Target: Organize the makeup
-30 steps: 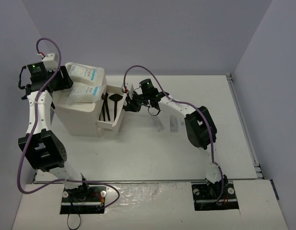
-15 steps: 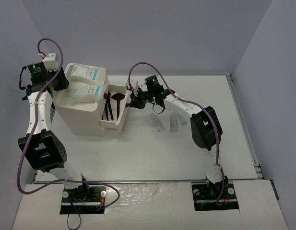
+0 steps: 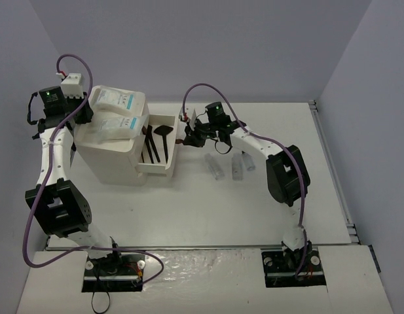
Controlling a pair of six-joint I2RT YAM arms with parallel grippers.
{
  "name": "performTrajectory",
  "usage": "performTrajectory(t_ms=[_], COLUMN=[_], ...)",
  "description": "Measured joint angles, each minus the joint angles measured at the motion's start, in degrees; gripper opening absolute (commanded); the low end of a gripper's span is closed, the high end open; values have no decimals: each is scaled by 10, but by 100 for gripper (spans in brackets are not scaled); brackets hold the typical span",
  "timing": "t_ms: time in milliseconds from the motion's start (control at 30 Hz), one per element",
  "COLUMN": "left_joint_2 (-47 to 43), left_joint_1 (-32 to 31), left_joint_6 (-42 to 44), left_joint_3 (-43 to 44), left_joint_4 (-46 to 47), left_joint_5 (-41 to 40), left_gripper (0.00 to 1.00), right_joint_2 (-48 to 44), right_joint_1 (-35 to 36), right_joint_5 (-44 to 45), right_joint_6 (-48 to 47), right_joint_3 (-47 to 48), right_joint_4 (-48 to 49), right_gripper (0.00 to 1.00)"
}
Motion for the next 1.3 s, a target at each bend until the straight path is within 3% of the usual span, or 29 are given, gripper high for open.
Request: performTrajectory(t_ms=[400, 1100, 1300], left_joint_2=[-1, -2, -2], left_joint_1=[-1, 0, 0], left_joint_6=[1, -23, -26], left_joint_3=[-3, -6, -6], left_joint_4=[5, 12, 12], left_joint_5=[0, 2, 3], left_gripper=[0, 0, 0], right_joint_2=[-17, 44, 46], right_joint_1=[-11, 59, 60], right_joint_5=[-12, -37, -5], right_joint_6=[0, 31, 53], right_joint_3=[-5, 90, 90], right_joint_4=[0, 9, 14], right_gripper=[0, 0, 10])
